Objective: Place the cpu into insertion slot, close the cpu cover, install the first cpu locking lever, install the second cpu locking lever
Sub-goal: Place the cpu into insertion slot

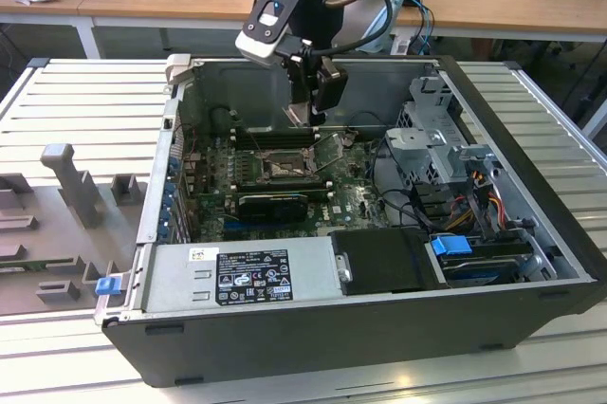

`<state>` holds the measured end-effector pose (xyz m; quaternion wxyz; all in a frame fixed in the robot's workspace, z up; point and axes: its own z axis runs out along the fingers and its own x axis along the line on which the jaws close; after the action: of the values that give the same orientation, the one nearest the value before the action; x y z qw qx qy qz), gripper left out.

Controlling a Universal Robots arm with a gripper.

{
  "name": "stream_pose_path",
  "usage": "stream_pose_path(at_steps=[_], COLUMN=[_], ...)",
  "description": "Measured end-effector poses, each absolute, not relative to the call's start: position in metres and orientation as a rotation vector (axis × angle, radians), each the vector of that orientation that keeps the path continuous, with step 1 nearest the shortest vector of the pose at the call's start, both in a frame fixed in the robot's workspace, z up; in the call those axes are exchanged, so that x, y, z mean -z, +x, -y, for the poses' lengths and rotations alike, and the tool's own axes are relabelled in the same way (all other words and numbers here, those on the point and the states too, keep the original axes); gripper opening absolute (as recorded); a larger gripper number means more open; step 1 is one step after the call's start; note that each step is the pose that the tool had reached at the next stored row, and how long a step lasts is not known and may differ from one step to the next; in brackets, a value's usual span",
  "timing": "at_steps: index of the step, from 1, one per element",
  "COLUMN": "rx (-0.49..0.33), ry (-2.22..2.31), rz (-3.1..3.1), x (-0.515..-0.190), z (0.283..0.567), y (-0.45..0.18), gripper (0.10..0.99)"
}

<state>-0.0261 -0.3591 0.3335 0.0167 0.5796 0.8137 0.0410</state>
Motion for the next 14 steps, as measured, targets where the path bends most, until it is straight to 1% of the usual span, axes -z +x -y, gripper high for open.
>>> stream_pose_path(at_steps=[14], rx=[-0.124], ry=[1.954], rz=[-2.407], x=[-0.3308], z=[0.3591], y=[-0.0261], gripper=[0.525])
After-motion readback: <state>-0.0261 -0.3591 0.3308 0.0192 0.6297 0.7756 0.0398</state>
